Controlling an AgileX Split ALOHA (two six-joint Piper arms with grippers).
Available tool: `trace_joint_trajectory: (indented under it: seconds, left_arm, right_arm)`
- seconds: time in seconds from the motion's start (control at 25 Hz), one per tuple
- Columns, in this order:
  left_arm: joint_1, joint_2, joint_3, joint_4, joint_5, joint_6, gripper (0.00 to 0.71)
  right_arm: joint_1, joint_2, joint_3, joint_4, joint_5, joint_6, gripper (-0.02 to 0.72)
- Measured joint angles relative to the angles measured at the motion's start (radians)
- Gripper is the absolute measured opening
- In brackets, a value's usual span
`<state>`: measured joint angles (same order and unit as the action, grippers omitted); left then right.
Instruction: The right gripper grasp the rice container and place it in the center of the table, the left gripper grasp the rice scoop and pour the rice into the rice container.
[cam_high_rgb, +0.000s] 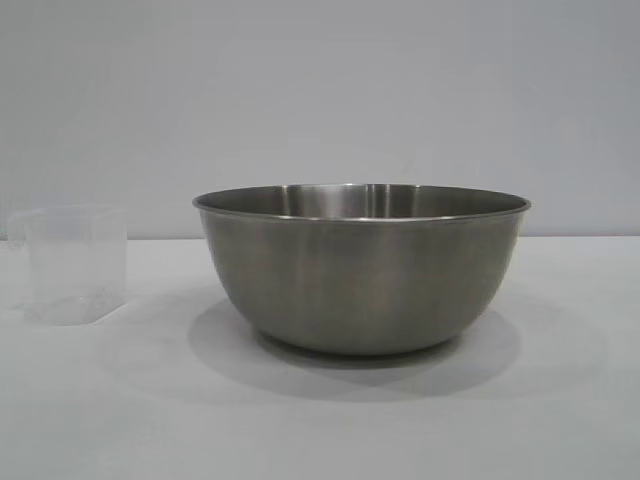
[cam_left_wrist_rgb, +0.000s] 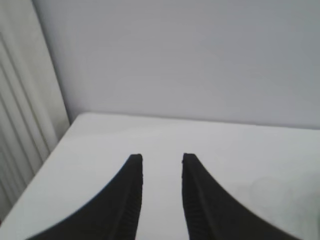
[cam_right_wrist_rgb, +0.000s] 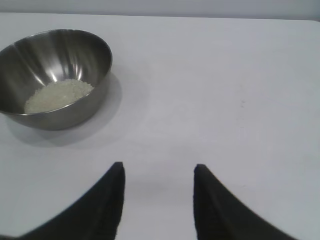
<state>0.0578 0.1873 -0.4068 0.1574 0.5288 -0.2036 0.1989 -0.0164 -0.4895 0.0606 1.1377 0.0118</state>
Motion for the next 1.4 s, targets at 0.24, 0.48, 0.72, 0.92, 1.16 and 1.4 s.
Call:
trace_joint_trajectory:
  seconds: [0.24,0.48,0.72,0.92,1.16,1.4]
  left_arm:
    - [0.0,-0.053,-0.082,-0.208,0.349,0.274,0.161]
    - [0.0,-0.197,-0.105,-0.227,0.533,0.317,0.161]
    - [0.0,-0.205,-0.101,-0.228,0.596,0.318,0.161]
    - [0.0,-0.206,-0.082,-0.194,0.6,0.29,0.161]
    - [0.0,-0.206,-0.078,-0.145,0.596,0.224,0.161]
    - [0.0,-0.206,-0.078,-0.141,0.596,0.215,0.161]
  right_arm:
    - [0.0,0.0,0.0,0.0,0.0,0.0,0.311]
    - [0.0,0.0,0.0,0.0,0.0,0.0,0.311]
    - [0.0,0.0,0.0,0.0,0.0,0.0,0.311]
    - [0.0,0.0,0.0,0.0,0.0,0.0,0.311]
    - [0.0,0.0,0.0,0.0,0.0,0.0,0.311]
    - [0.0,0.0,0.0,0.0,0.0,0.0,0.311]
